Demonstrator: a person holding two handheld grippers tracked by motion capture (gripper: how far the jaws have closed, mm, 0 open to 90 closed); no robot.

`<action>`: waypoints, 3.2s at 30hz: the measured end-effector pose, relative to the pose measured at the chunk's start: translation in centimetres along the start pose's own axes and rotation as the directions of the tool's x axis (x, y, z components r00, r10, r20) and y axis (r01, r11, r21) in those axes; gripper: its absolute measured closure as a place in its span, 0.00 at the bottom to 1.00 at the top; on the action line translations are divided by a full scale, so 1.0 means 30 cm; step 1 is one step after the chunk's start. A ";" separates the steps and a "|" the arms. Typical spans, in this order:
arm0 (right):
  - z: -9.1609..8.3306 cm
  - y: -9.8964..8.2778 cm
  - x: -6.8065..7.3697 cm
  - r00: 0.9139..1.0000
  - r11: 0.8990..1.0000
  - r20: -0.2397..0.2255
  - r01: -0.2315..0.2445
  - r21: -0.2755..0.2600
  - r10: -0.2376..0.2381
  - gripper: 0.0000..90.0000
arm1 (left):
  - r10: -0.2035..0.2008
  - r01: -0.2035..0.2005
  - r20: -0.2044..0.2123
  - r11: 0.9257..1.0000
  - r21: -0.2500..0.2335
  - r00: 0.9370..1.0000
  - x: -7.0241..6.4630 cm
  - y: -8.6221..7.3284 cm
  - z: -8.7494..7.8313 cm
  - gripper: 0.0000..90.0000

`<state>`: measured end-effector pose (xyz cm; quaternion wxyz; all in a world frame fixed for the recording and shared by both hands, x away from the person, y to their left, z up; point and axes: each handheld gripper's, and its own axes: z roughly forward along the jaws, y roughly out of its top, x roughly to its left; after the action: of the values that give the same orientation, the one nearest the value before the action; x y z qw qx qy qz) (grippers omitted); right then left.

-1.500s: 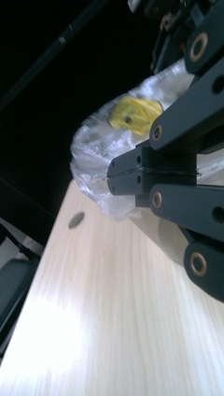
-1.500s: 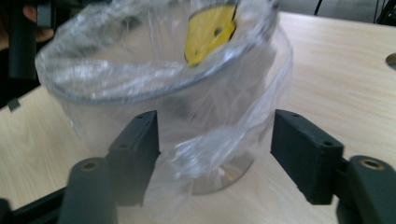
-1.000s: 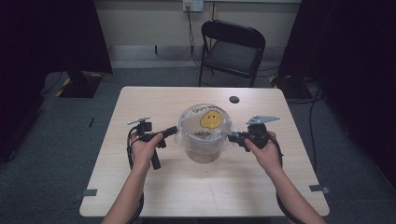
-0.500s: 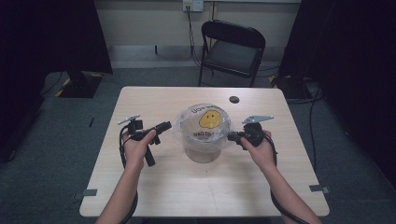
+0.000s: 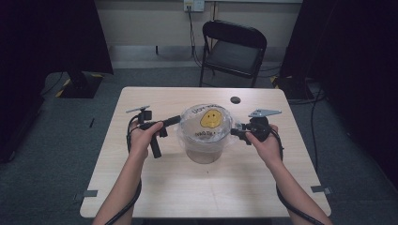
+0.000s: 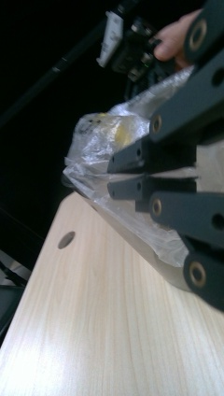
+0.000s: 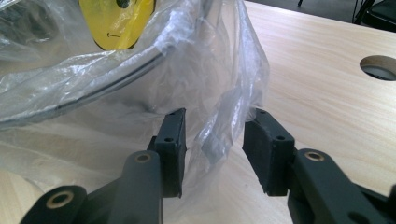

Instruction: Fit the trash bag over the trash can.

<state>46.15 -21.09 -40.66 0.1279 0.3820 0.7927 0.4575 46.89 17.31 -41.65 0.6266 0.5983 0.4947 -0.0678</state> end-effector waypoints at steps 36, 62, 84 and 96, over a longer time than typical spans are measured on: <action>0.084 -0.032 -0.068 0.996 0.996 -0.040 -0.084 0.023 0.085 0.67 | 0.025 -0.027 -0.221 1.000 -0.007 0.975 0.096 -0.024 -0.046 0.80; 0.040 -0.073 -0.049 0.999 0.999 -0.039 -0.005 0.050 0.007 0.31 | 0.091 -0.063 -0.141 0.980 0.190 0.986 0.088 -0.110 -0.012 1.00; -0.173 0.100 0.018 0.990 0.991 -0.066 0.123 -0.055 -0.127 0.25 | 0.385 -0.302 -0.255 0.902 0.310 0.887 -0.028 -0.206 -0.130 0.19; 0.104 0.308 0.184 0.944 0.959 -0.187 0.282 0.037 -0.271 0.27 | 0.337 -0.265 -0.222 0.917 0.298 0.915 0.000 -0.268 -0.150 0.20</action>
<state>48.67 -12.47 -33.95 0.1065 0.2281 0.8607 0.4425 39.03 18.79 -46.21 0.4719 0.7489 0.4628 0.0471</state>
